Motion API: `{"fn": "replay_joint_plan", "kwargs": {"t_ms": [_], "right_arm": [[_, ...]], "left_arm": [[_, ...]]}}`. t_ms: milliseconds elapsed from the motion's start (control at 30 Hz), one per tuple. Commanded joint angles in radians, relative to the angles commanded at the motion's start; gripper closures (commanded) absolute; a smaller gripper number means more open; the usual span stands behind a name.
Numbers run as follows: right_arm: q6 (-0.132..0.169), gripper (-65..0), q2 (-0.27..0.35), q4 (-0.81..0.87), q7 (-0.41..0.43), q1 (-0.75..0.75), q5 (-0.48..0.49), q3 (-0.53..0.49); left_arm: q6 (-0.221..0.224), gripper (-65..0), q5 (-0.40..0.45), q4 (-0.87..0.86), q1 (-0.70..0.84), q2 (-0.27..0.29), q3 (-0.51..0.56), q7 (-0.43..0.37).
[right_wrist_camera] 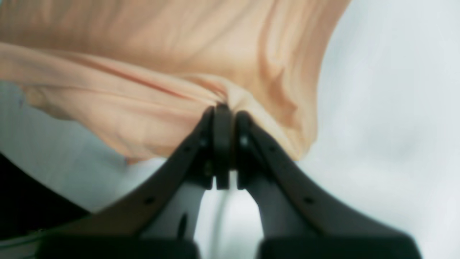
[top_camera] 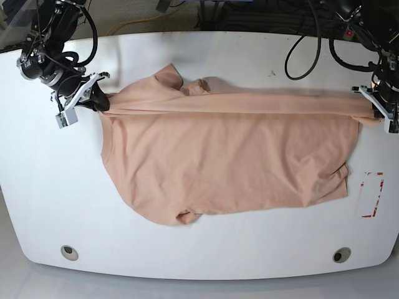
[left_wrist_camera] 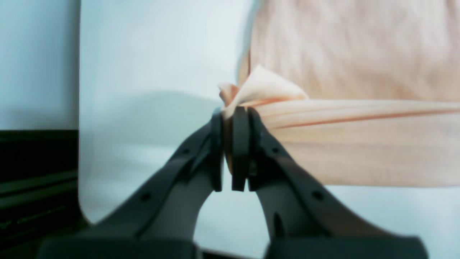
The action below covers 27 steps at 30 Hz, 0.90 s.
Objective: Fold the T-shirt properly
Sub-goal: 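Lower the shirt flat onto the table with both grippers, then release and regrasp the shirt edge with both grippers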
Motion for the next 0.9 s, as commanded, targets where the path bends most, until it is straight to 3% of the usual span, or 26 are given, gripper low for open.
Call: {"fn": "replay_joint_plan", "kwargs": {"t_ms": [300, 367, 433, 500, 600, 700, 767, 900], "right_arm": [[0.000, -0.6, 0.008, -0.203, 0.000, 0.158, -0.002, 0.000], [-0.003, -5.1, 0.009, -0.239, 0.005, 0.181, -0.002, -0.002], [-0.003, -14.6, 0.012, -0.279, 0.009, 0.207, -0.003, -0.002], [-0.005, -24.7, 0.015, -0.307, 0.014, 0.230, -0.029, 0.000], [-0.003, -39.0, 0.015, -0.310, 0.021, 0.245, -0.086, 0.002], [0.003, -47.2, 0.015, -0.238, -0.012, 0.230, -0.089, 0.005], [0.003, -48.2, 0.005, -0.138, -0.046, 0.180, -0.089, 0.006], [0.003, -48.4, -0.071, 0.006, -0.104, 0.100, -0.089, 0.006]], "left_arm": [[0.000, 0.0, 0.092, -0.206, -0.184, 0.002, 0.083, -0.035], [0.000, 0.0, 0.110, -0.255, -0.204, 0.002, 0.098, -0.069], [0.000, -1.8, 0.127, -0.315, -0.215, 0.000, 0.124, -0.101], [0.000, -9.2, 0.130, -0.364, -0.215, -0.009, 0.143, -0.121], [0.000, -27.4, 0.130, -0.453, -0.216, -0.035, 0.180, -0.144], [0.000, -43.6, 0.124, -0.503, -0.232, -0.052, 0.196, -0.144], [0.000, -47.9, 0.123, -0.500, -0.236, -0.057, 0.196, -0.144], [0.000, -47.8, 0.123, -0.486, -0.235, -0.058, 0.195, -0.144]]}}
